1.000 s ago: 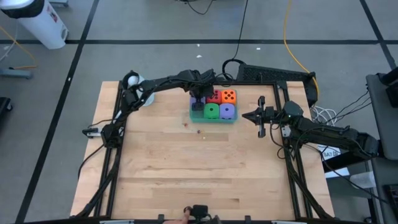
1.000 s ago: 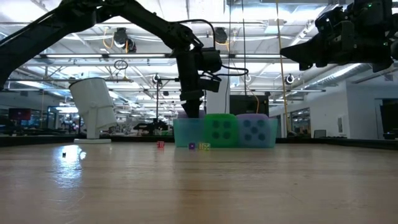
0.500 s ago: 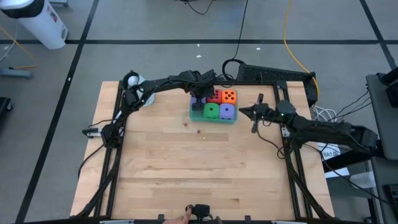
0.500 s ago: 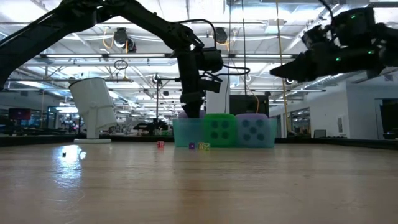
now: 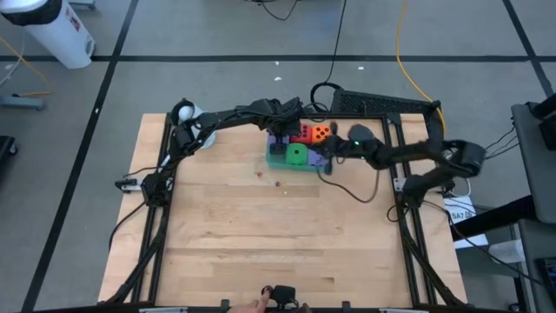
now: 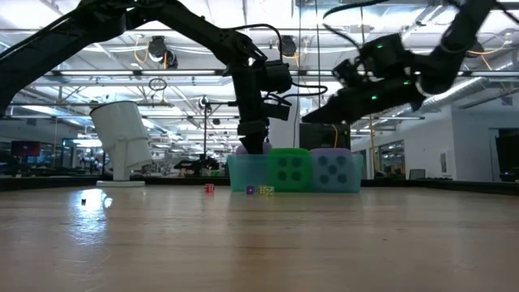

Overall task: Pick & Place Dice
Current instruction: Put the big purple dice into the bin

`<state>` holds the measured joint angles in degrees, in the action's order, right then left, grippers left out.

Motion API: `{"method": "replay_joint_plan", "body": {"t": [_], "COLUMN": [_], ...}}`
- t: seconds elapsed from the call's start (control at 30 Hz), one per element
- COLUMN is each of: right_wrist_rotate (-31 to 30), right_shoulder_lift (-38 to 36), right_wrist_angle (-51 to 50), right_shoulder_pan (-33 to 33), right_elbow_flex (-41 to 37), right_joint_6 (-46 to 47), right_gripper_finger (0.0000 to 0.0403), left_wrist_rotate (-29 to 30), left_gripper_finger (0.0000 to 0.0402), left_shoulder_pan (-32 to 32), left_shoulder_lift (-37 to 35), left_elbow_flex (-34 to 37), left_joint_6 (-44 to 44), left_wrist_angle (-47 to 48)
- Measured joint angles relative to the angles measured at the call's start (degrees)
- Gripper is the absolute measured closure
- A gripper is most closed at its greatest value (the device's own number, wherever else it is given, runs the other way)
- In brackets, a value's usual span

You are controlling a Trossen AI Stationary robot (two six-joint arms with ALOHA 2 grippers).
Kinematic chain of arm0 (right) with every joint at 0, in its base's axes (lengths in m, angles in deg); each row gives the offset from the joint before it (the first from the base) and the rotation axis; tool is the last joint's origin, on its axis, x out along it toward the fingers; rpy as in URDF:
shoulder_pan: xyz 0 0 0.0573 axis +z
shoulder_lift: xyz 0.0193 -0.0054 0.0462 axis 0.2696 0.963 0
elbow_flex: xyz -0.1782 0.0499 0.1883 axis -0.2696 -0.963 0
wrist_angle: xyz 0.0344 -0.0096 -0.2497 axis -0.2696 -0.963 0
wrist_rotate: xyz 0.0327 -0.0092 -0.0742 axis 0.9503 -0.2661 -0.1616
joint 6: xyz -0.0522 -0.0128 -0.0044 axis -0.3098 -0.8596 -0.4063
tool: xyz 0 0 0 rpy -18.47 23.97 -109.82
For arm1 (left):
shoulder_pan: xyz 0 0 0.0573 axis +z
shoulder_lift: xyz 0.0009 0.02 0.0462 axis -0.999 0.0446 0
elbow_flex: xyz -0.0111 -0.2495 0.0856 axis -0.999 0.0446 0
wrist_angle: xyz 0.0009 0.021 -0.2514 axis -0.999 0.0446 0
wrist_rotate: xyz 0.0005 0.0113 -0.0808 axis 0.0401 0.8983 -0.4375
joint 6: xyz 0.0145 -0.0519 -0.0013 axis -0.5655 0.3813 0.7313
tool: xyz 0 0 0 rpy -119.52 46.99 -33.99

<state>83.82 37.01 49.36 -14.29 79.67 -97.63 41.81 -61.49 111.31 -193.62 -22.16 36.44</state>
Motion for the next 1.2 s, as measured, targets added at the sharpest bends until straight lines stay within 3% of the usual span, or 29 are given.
{"method": "replay_joint_plan", "body": {"t": [0.37, 1.2], "right_wrist_rotate": [-1.51, -4.70], "right_shoulder_lift": [15.38, 18.04], "right_wrist_angle": [0.33, -0.25], "right_shoulder_pan": [0.02, -1.51], "right_elbow_flex": [13.05, 15.76], "right_joint_6": [-2.03, -12.81], "right_gripper_finger": [0.0403, 0.0403], "left_wrist_rotate": [-2.72, -12.34], "left_gripper_finger": [0.0004, 0.0004], "left_shoulder_pan": [0.50, 1.55], "left_shoulder_lift": [-0.11, -2.43], "left_elbow_flex": [0.00, -0.31], "left_joint_6": [-2.14, -12.52], "left_wrist_angle": [-0.46, 3.24]}}
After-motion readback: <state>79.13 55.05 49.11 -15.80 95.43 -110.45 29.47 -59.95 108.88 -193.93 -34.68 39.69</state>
